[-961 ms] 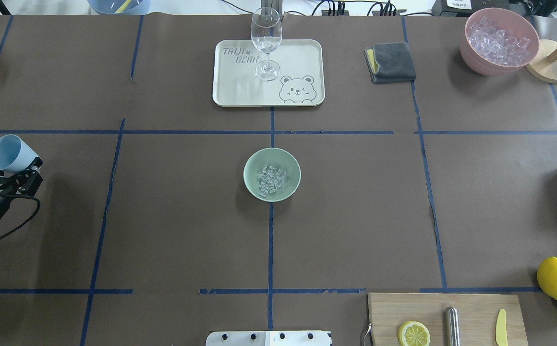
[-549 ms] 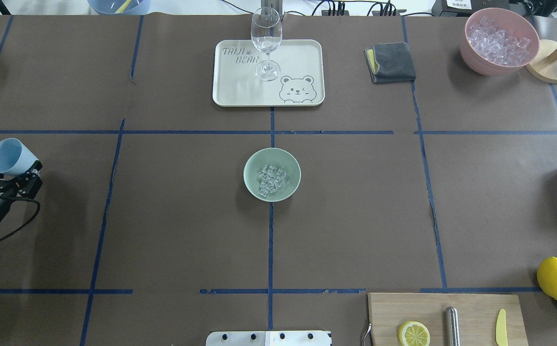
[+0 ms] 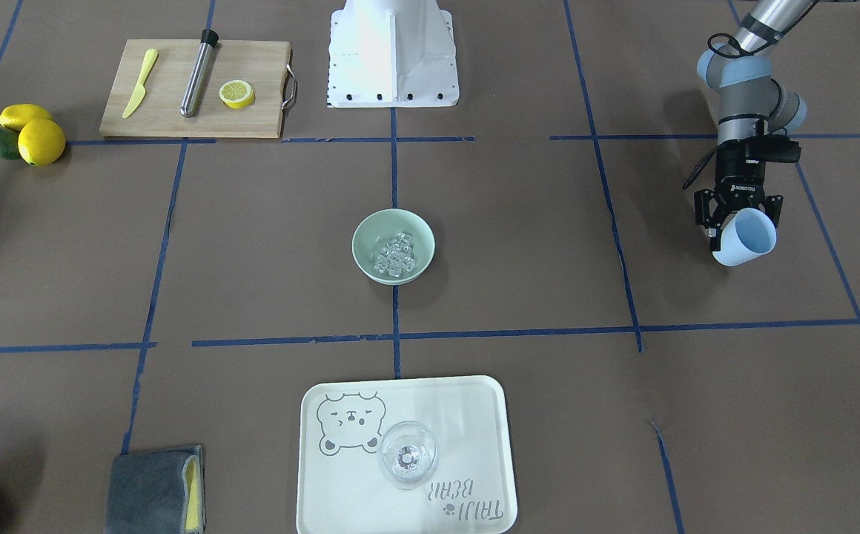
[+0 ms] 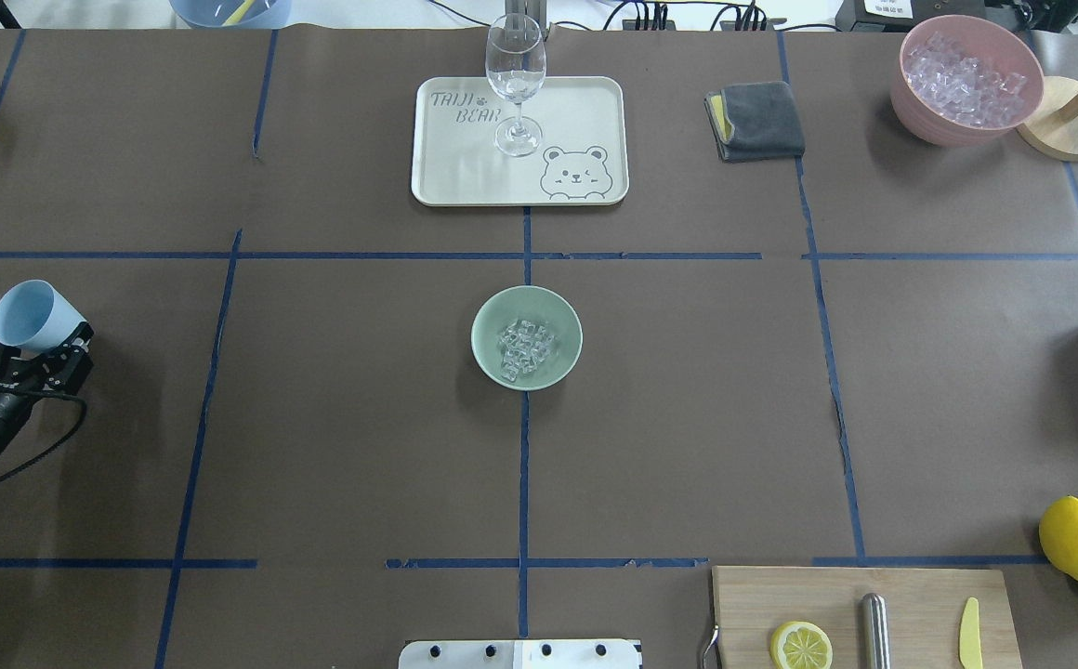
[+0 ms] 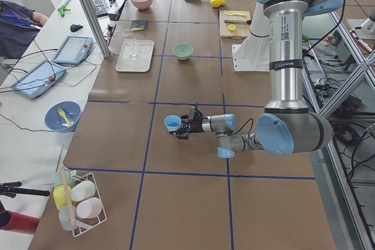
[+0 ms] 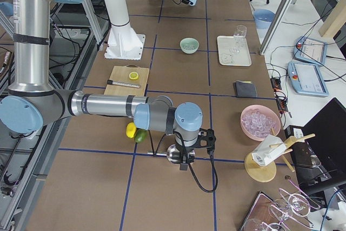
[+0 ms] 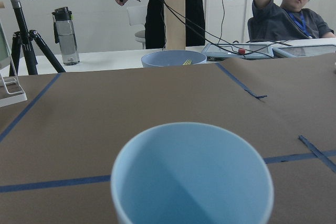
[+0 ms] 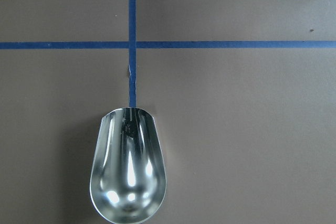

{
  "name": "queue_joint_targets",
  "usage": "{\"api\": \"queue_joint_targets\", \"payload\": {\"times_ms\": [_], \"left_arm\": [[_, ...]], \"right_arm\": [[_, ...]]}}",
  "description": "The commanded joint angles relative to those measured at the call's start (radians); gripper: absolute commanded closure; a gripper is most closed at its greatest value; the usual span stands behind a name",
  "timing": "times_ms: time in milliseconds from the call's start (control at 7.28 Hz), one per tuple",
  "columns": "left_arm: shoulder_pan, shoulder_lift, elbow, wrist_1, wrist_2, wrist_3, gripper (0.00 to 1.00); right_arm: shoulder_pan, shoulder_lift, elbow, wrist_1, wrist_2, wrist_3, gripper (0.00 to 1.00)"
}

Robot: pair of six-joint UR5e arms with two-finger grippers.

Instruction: Pour ice into bowl

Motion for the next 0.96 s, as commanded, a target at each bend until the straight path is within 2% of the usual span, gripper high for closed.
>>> {"api": "queue_joint_targets", "payload": {"times_ms": [0, 275, 549, 687, 824], "left_arm": [[0.010, -0.003, 0.010, 0.000, 0.002, -0.002, 0.71], [0.012, -0.003, 0.012, 0.003, 0.002, 0.000, 0.61], [0.018, -0.003, 0.010, 0.002, 0.002, -0.002, 0.35], [0.018, -0.003, 0.010, 0.000, 0.002, 0.000, 0.29], [0.018, -0.003, 0.010, -0.002, 0.003, 0.000, 0.01]], "right_arm": [[0.000, 0.001, 0.000, 0.000, 0.000, 0.000, 0.00], [0.000, 0.001, 0.000, 0.000, 0.000, 0.000, 0.00], [0.000, 0.009, -0.001, 0.000, 0.000, 0.002, 0.00], [0.000, 0.009, -0.001, 0.000, 0.000, 0.002, 0.00], [0.000, 0.009, -0.001, 0.000, 0.000, 0.002, 0.00]]}}
